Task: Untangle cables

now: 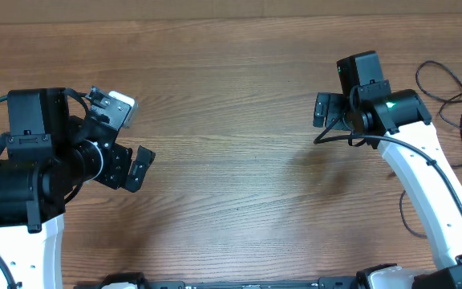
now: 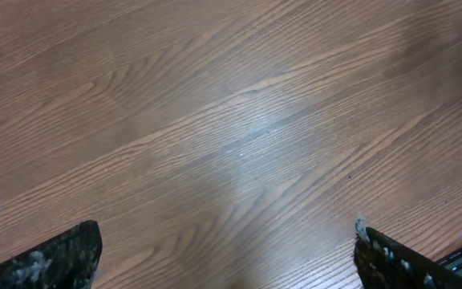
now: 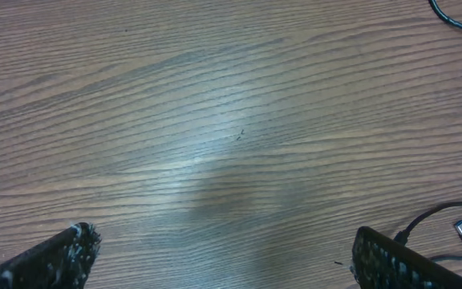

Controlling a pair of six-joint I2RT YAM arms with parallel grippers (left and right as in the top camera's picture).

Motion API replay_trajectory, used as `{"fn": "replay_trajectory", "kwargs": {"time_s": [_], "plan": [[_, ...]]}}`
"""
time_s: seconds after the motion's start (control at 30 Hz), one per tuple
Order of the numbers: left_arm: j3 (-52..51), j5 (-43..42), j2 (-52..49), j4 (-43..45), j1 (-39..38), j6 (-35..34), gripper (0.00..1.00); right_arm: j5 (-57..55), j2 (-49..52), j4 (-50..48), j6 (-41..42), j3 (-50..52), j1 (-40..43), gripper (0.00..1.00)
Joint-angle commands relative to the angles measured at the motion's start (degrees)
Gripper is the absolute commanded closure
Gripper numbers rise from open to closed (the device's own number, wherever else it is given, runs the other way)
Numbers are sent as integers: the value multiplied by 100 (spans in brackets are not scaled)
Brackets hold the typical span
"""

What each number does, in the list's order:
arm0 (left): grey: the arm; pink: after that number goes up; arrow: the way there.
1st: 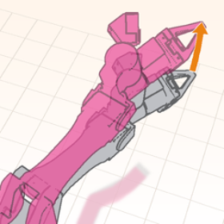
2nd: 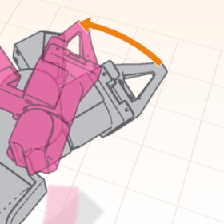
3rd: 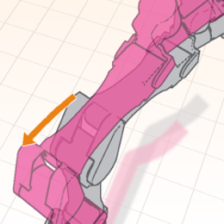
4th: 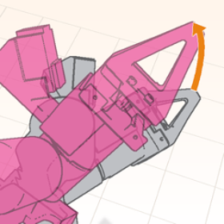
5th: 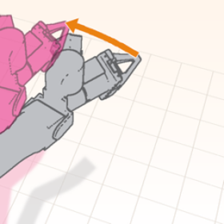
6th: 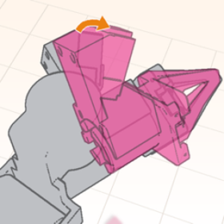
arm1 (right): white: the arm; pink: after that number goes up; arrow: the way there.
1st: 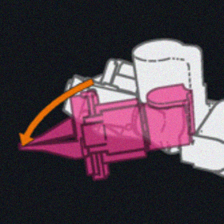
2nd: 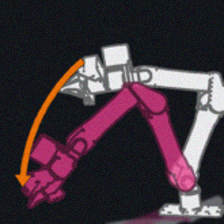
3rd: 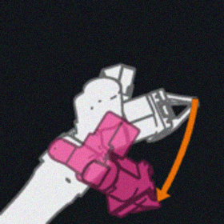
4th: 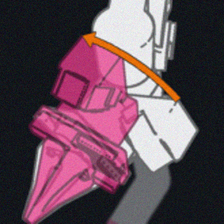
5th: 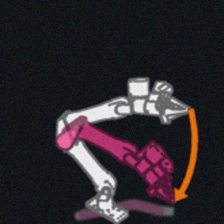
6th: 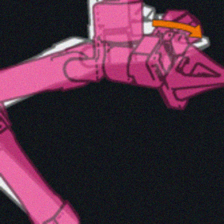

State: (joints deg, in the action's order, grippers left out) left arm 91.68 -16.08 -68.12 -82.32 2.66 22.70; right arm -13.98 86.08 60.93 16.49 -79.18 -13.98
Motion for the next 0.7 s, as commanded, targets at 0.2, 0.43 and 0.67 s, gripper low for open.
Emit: {"fn": "replay_trajectory", "kwargs": {"time_s": [0.2, 0.43, 0.67], "plan": [[101, -4, -4, 4, -7, 90, 0, 455, -1128, -807, 39, 26, -15, 0], [101, -4, -4, 4, -7, 92, 0, 966, -2702, -2898, 173, 1668, -15, 0], [101, -4, -4, 4, -7, 90, 0, 1368, -4459, -6041, 164, 4476, -11, 0]]}}
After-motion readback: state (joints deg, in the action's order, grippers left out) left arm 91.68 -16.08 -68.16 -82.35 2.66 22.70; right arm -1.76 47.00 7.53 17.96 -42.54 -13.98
